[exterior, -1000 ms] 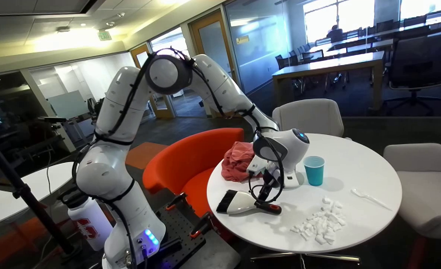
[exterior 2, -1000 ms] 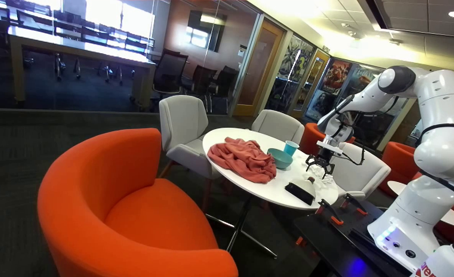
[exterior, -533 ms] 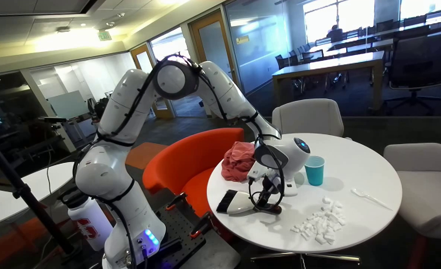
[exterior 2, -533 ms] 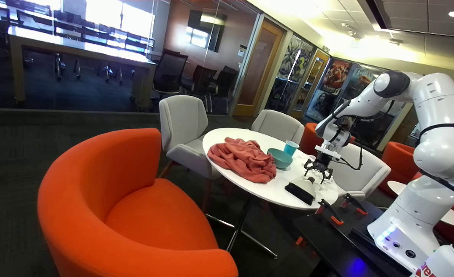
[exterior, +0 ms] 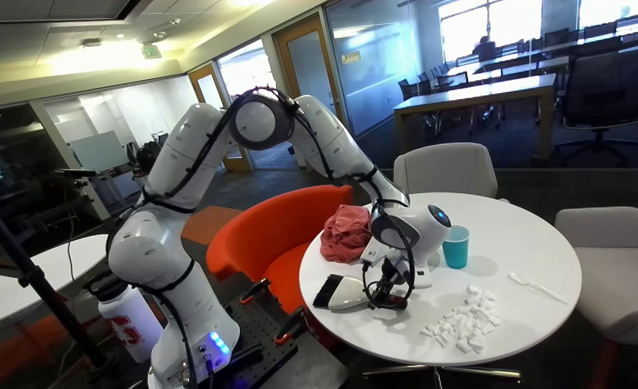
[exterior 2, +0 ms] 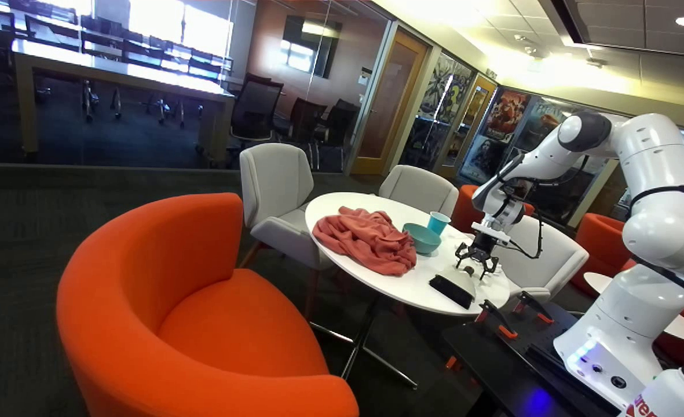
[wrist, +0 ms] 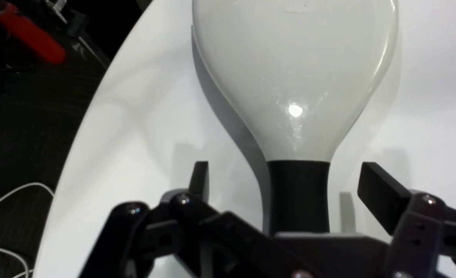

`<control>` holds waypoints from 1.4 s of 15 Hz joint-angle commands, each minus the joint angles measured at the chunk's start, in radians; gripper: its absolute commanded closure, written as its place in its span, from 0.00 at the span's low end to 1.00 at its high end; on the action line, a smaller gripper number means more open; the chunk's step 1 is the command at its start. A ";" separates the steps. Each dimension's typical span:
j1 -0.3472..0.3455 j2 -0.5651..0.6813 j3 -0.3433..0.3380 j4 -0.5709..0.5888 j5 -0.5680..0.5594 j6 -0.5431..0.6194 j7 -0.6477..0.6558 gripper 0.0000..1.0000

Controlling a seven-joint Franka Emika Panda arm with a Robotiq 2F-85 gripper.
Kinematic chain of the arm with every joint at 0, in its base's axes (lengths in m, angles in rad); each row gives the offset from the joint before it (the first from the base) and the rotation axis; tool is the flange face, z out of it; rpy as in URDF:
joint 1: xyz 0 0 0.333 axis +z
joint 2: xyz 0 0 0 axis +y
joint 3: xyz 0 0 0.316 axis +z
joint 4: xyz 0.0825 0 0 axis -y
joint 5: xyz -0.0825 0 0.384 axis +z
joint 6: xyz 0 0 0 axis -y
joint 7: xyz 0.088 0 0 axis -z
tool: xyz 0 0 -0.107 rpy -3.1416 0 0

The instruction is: Sweep the white things on the table to the left

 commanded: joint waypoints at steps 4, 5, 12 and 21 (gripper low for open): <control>-0.023 0.042 0.025 0.048 0.023 -0.011 -0.019 0.24; -0.023 0.046 0.027 0.052 0.023 -0.012 -0.019 0.33; -0.022 0.066 0.030 0.074 0.019 -0.026 -0.010 0.36; -0.027 0.093 0.035 0.104 0.021 -0.059 -0.009 0.63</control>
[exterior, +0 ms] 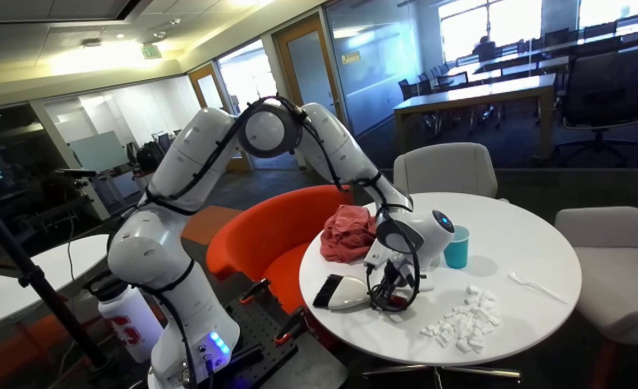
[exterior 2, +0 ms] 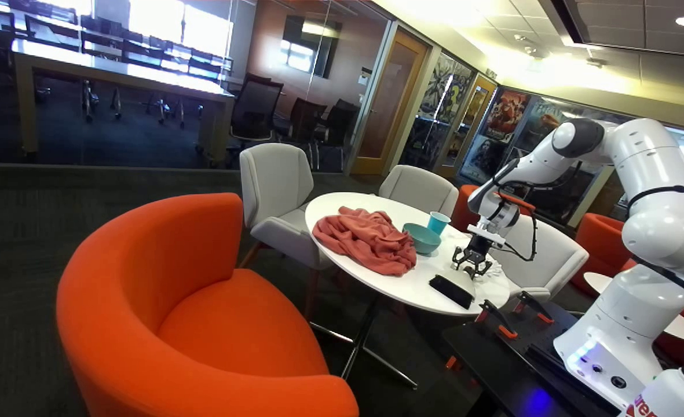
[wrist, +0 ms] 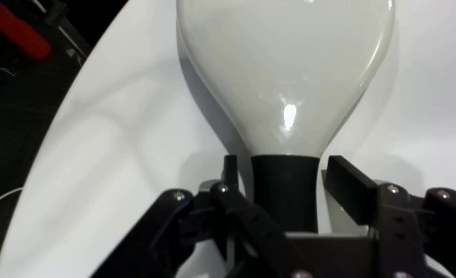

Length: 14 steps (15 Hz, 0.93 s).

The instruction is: Sweep the white things on the table to the left

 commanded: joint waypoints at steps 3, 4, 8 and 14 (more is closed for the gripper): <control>-0.014 0.036 0.017 0.046 0.020 -0.047 -0.009 0.74; -0.014 0.036 0.018 0.047 0.021 -0.050 -0.010 0.83; -0.010 0.017 0.013 0.028 0.017 -0.051 -0.009 0.86; 0.008 -0.082 -0.022 -0.041 -0.012 -0.133 0.034 0.86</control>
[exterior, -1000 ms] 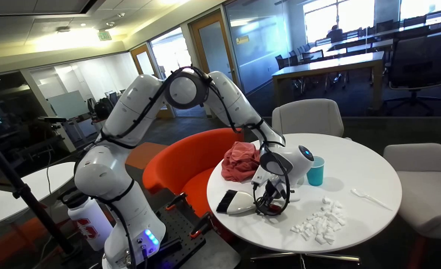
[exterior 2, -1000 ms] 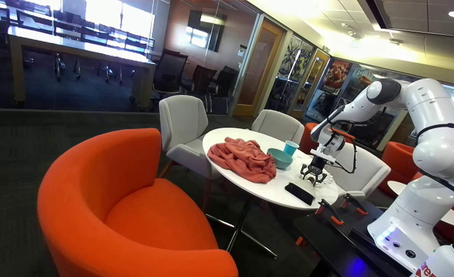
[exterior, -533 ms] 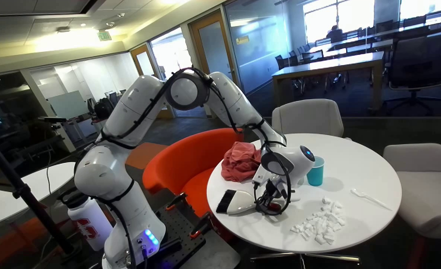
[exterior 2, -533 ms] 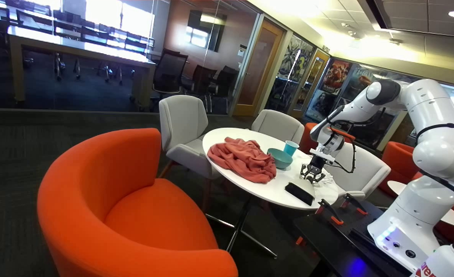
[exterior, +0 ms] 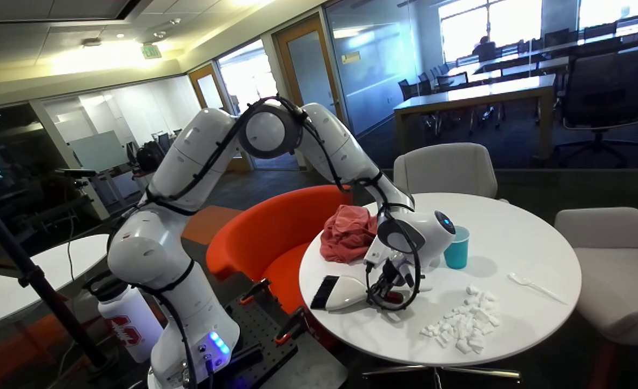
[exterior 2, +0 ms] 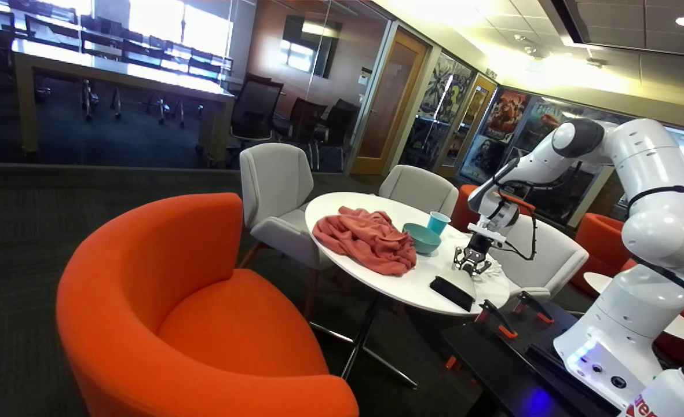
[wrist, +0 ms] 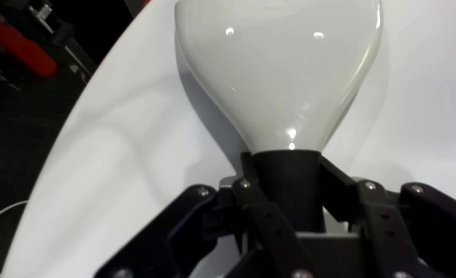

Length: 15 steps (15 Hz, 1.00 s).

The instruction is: Sweep the white things on the table to the left

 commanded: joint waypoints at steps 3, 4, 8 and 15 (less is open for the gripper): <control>0.028 -0.153 -0.055 -0.093 -0.027 -0.110 0.059 0.86; 0.032 -0.181 -0.066 -0.109 -0.033 -0.120 0.066 0.86; 0.043 -0.278 -0.101 -0.156 -0.072 -0.160 0.078 0.86; 0.030 -0.389 -0.158 -0.184 -0.112 -0.158 0.099 0.86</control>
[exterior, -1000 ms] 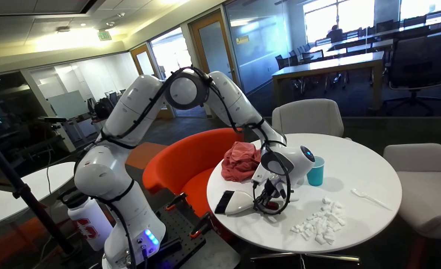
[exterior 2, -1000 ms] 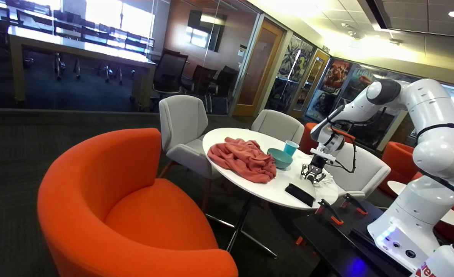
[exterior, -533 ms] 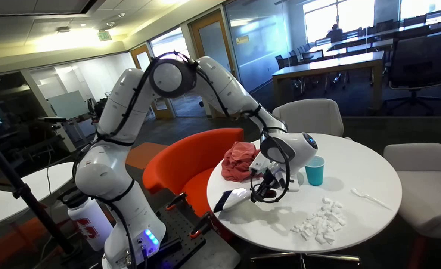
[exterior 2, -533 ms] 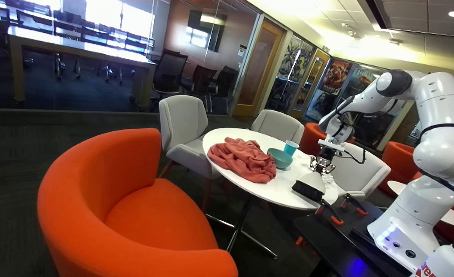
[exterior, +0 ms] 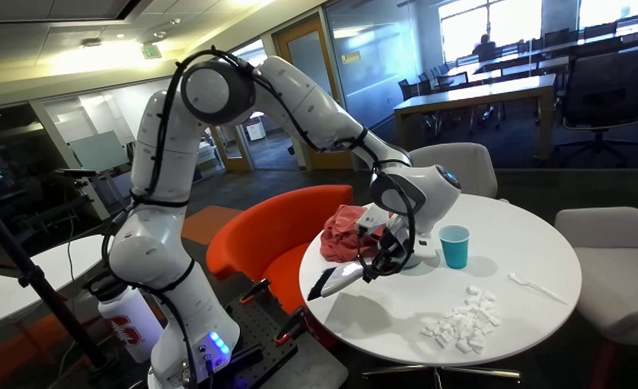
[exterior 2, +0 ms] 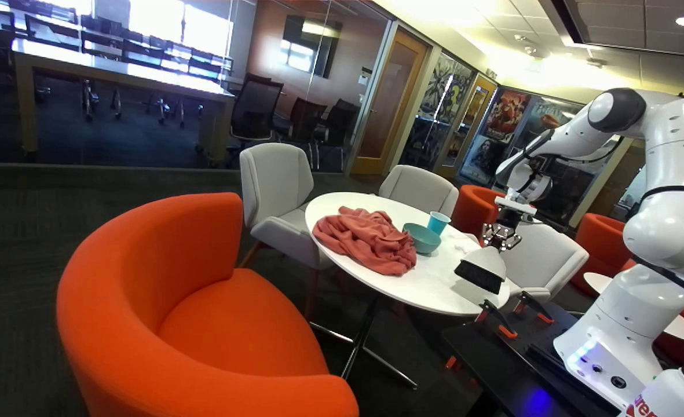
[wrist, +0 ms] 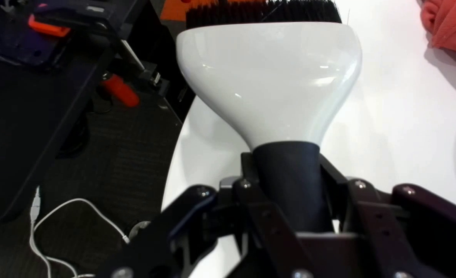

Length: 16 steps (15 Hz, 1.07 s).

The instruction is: Sweep the white things on the table to the left

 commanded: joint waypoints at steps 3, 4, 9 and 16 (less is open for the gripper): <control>-0.020 -0.105 -0.064 -0.029 -0.012 -0.011 0.061 0.86; -0.028 -0.114 -0.076 -0.030 -0.002 -0.008 0.081 0.86; -0.087 -0.150 -0.123 -0.048 0.089 0.024 0.172 0.86; -0.104 -0.106 -0.116 -0.009 0.074 0.008 0.141 0.86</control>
